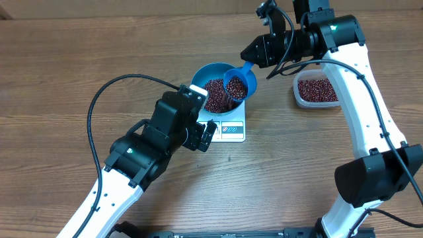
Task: Scoop item into bowl and weigh 150g on scale
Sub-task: 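Lift the filled blue scoop and carry it over the teal bowl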
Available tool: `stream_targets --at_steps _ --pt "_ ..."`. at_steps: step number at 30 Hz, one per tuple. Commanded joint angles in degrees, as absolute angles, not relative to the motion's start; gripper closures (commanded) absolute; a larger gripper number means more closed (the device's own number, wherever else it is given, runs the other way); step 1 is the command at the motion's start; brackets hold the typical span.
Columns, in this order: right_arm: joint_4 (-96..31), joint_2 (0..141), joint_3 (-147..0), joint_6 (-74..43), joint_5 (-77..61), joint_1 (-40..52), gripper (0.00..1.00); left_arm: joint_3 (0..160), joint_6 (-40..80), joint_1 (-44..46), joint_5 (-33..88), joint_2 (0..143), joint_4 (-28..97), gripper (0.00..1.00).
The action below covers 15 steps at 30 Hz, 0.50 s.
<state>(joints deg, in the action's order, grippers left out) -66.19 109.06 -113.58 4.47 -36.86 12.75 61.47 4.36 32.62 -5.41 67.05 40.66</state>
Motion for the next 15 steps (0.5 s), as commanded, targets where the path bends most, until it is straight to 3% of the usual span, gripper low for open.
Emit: stream_targets --at_steps 1,15 --pt "-66.00 106.74 -115.57 1.45 -37.82 12.45 0.96 61.12 4.73 32.64 -5.98 67.51 40.47 0.01" --pt "-63.33 106.74 -115.57 0.01 -37.78 12.45 0.96 61.12 4.73 32.64 -5.96 67.51 40.47 0.00"
